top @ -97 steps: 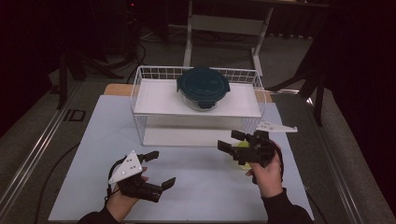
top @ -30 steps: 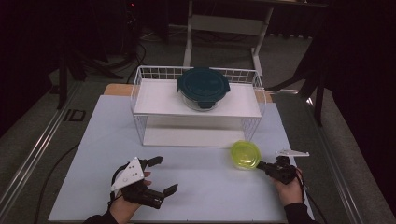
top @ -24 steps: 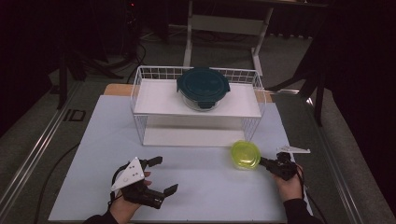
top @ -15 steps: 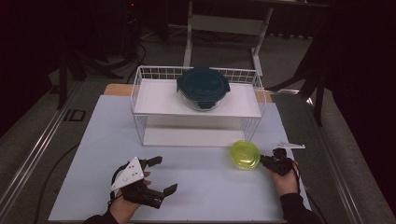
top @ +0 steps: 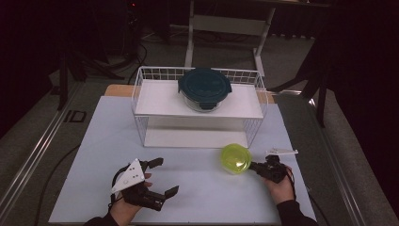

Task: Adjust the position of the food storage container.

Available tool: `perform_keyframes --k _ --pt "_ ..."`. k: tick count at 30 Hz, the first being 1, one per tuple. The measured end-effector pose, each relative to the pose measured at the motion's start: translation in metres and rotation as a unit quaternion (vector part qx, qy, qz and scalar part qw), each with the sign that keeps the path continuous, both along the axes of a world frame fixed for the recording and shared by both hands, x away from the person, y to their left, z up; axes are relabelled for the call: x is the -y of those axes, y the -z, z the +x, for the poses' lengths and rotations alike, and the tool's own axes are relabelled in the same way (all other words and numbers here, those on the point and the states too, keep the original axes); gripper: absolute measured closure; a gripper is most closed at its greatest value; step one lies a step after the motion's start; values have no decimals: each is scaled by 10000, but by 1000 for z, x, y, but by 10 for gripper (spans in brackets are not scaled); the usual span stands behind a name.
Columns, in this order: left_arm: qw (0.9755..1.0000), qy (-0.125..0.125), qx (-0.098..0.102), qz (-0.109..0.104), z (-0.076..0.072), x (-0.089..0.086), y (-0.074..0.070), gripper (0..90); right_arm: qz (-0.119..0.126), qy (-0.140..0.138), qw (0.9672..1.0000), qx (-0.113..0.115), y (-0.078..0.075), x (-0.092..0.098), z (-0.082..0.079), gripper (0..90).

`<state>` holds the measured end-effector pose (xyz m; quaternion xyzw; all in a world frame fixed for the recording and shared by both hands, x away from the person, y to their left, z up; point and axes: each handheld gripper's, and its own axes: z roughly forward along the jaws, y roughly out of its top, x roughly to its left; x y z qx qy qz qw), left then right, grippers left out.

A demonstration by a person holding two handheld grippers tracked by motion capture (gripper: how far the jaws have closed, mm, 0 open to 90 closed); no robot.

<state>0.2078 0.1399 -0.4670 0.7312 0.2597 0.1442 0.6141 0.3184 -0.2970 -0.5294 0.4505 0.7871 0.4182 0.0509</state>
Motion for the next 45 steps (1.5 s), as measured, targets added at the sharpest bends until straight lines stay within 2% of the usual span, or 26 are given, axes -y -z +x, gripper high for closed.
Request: perform_keyframes --k 3,6,13,20,34,38,45 --pt "10000 2 -2 -3 0 0 0 13 -99 -165 9998 29 0 -9 -2 900" --pt "10000 9 -6 8 0 1 0 12 -210 -79 9997 40 1 -9 5 900" --pt "10000 -24 -11 -14 1 -1 0 13 -188 132 9997 80 0 -6 22 900" --pt "10000 -25 -3 -8 1 -1 0 12 -79 -16 9999 73 2 -16 31 900" --pt "10000 8 -13 6 1 0 1 13 51 -490 9988 -46 3 -34 7 900" --pt "10000 14 -8 11 1 0 1 12 176 -655 9977 -90 2 -43 0 900" --pt "10000 2 -6 16 0 -1 0 12 134 -1004 9947 -176 3 -65 -15 900"
